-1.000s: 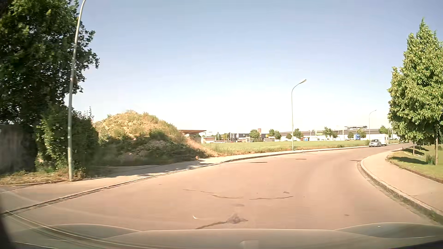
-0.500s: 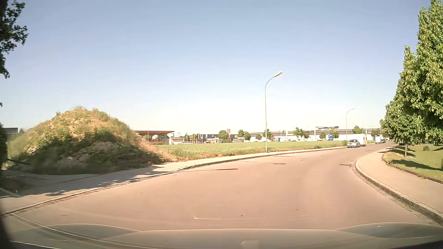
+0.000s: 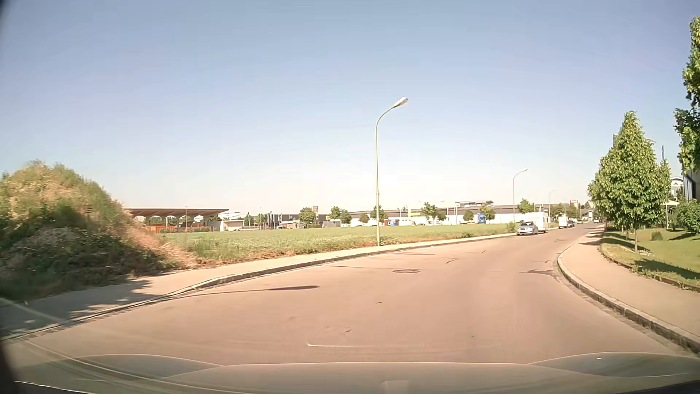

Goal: Follow the waypoints while adhering to traffic rules and regulations

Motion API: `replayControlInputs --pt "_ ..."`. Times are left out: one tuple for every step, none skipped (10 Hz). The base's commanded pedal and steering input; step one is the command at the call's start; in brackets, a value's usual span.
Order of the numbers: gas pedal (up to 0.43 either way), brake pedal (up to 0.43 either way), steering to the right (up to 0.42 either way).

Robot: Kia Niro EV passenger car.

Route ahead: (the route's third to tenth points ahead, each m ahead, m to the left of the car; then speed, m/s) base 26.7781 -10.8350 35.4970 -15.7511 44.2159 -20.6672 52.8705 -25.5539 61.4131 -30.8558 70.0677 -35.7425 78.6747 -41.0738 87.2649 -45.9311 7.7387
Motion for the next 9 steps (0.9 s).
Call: replayControlInputs --pt "0.118 0.0 0.112" --pt "0.118 0.0 0.111" --pt "0.118 0.0 0.109" --pt "0.118 0.0 0.106" --pt "0.118 0.0 0.106" --pt "0.118 0.0 0.107" --pt "0.118 0.0 0.113" --pt "0.11 0.0 0.117" --pt "0.11 0.0 0.118"
